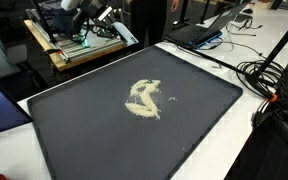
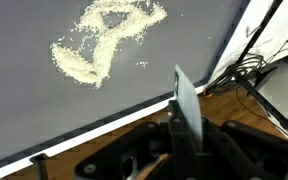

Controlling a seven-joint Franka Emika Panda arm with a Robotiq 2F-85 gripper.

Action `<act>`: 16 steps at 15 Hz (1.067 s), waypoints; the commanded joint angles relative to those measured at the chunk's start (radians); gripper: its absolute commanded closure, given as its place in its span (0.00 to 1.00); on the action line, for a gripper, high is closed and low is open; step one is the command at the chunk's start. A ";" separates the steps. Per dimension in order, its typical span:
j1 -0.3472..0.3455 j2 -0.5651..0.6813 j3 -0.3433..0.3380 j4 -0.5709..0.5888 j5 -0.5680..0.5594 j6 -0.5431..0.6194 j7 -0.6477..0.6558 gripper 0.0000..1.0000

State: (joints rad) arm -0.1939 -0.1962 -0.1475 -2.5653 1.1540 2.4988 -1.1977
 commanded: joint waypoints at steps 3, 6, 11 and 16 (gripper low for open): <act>0.040 -0.013 0.051 -0.003 -0.272 0.114 0.168 0.99; 0.044 0.003 0.053 0.024 -0.484 0.097 0.325 0.99; -0.091 0.046 0.154 0.159 -0.913 -0.120 0.623 0.99; 0.027 0.100 0.088 0.296 -1.146 -0.280 0.786 0.99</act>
State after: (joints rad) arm -0.2205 -0.1362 -0.0446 -2.3462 0.0970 2.2865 -0.4787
